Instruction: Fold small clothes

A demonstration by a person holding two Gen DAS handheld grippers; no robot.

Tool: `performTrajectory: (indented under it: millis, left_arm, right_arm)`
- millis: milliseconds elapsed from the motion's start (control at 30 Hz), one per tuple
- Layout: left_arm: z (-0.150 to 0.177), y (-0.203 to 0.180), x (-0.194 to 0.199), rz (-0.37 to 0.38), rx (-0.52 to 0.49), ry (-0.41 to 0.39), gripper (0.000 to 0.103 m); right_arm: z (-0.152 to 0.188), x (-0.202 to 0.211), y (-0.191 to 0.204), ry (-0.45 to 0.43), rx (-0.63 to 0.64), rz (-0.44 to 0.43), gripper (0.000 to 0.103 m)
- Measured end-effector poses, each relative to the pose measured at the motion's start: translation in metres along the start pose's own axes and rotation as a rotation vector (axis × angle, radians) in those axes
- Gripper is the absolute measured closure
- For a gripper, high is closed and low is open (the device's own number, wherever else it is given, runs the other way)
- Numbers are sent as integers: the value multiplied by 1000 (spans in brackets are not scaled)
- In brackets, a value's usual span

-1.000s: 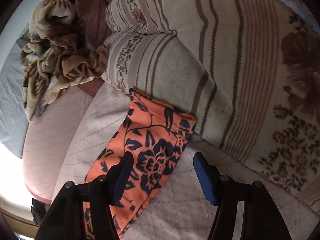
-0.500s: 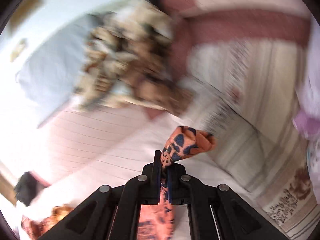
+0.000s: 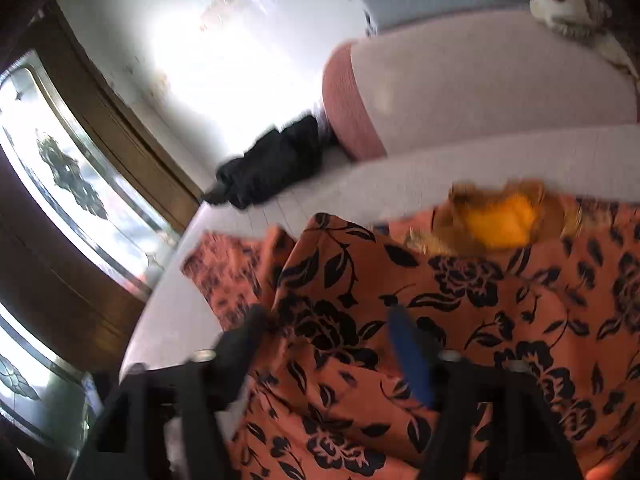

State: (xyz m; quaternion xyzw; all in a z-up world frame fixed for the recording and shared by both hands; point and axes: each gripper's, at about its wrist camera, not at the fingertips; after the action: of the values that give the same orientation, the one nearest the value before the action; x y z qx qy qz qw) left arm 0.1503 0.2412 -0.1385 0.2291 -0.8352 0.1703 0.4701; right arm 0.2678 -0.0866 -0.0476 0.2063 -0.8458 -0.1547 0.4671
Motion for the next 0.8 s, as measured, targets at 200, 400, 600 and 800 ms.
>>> performTrajectory:
  millis: [200,400,600,800]
  left_arm:
    - [-1,1,0,3,20,0,0]
    - [-2,2,0,7,44,-6,0]
    - [-8,15,5,101,76,19,0]
    - [-64,31,24,443,189,-37,0]
  right_arm:
    - [20,7,-21,7,-9,-5,14]
    - [-12,25,-87,-100,-225,46,0]
    - [8,51,-98,-106,-198,13,4]
    - [73,83,-98,-160,-59,44,4]
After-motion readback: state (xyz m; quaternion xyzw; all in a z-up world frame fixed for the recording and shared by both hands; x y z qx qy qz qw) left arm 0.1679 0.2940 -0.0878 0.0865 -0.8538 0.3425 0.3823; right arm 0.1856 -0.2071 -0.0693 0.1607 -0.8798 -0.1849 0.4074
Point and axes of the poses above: each gripper's, at about its wrist camera, not at the fingertips, and x roughly against the way its jaws point, y to its left, z to its underside, and after that the axes turned 3 degrees about y, right-handed
